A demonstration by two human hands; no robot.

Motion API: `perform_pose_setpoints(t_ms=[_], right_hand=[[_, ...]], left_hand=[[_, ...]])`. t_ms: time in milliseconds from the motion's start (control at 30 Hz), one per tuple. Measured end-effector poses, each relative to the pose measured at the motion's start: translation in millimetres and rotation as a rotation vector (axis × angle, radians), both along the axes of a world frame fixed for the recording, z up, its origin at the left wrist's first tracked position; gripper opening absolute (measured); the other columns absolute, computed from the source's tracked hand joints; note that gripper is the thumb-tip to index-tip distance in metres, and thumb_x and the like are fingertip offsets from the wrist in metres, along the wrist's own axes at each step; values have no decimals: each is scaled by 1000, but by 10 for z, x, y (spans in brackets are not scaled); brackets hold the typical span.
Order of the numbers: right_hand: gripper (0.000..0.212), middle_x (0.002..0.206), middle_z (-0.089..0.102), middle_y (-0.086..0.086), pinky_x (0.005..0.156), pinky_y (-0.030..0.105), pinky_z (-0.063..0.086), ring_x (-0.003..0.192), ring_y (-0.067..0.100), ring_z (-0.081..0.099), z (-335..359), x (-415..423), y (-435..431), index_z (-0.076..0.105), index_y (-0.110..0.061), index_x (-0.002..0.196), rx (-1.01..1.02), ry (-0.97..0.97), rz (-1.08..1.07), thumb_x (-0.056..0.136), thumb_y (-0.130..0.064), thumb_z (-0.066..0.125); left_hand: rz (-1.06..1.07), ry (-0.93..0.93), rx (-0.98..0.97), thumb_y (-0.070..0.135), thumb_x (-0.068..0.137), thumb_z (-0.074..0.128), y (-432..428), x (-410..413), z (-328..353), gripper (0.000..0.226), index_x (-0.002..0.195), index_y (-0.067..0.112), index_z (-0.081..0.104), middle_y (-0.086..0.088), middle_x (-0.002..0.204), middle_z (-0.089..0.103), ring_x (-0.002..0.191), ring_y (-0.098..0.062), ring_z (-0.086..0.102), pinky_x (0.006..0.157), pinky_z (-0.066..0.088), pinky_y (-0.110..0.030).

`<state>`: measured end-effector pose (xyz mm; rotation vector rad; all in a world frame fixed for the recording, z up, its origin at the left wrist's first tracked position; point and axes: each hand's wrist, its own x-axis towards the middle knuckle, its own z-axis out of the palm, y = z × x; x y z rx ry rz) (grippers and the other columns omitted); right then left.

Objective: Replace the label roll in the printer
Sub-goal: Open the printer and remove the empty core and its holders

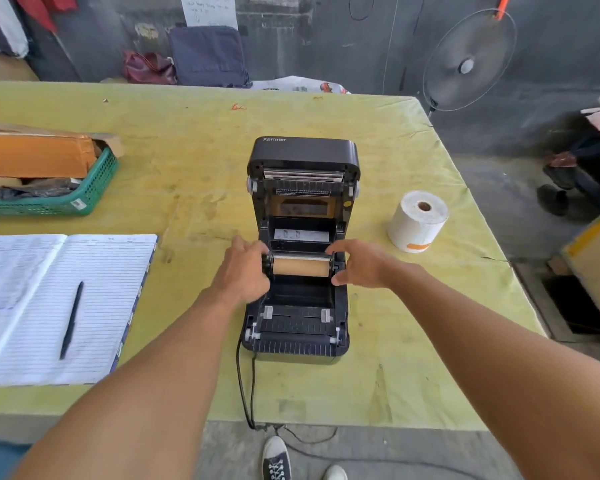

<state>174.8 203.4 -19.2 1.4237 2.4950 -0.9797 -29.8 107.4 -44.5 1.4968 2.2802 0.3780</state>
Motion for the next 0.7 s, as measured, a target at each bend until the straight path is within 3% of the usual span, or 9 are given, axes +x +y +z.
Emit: perform_pose_setpoints(t_ms=[100,233,333,400,467,533,600,667,700], right_hand=[[57,115,62,6,81,32,40,105,27,56,-93,-84,-69,51,-21,143,47,-2,-12,91,-29,73],[41,103,61,3,65,30,40,84,23,56,-185,-125,-81,59,-20,132,81,19,-79,93,-31,70],[35,95,60,3,56,28,39,78,22,56,-210,-149,-105,60,-18,127,99,27,-109,95,-29,68],[29,96,60,3,58,29,42,78,21,56,-227,-156,-119,60,-16,123,105,56,-134,97,-27,65],[24,104,60,6,71,33,51,84,23,60,-220,-155,-112,61,-15,118,109,102,-165,98,-27,64],[24,114,61,11,82,37,53,91,25,63,-150,-157,-95,62,-14,117,92,147,-186,99,-29,62],[30,117,66,15,92,42,53,97,25,65,0,-160,-111,62,-9,121,14,237,-228,101,-31,57],[37,116,69,15,98,47,53,101,24,66,175,-158,-139,61,-6,126,-107,395,-318,103,-33,53],[38,112,70,14,98,50,54,98,24,68,256,-151,-157,61,-6,127,-172,482,-369,104,-34,51]], left_hand=[[-47,-29,-44,1,83,60,-84,-47,-150,66,145,11,41,-9,126,37,117,-22,38,96,42,-33],[-32,-36,-8,27,94,62,-63,-98,-206,46,139,21,53,-3,111,31,113,-24,32,106,34,-39],[37,-46,76,30,97,59,-47,-50,-259,39,135,20,59,-4,110,34,116,-27,35,102,34,-36],[65,-47,127,28,98,59,-50,-9,-281,34,130,16,63,-5,110,37,116,-28,36,98,36,-34],[75,-61,161,26,99,57,-47,8,-261,25,115,12,70,-6,109,39,114,-29,36,97,35,-35],[76,-54,228,23,99,54,-54,26,-176,22,85,12,68,-6,100,46,105,-29,43,89,35,-32],[91,-83,282,21,100,51,-65,54,-38,37,63,15,48,-3,77,49,77,-21,49,64,33,-21],[143,-207,313,22,101,48,-74,108,129,45,57,17,41,1,61,43,56,-13,41,47,28,-16],[172,-285,329,24,102,47,-73,144,207,45,58,15,46,0,59,44,54,-13,43,48,31,-15]])
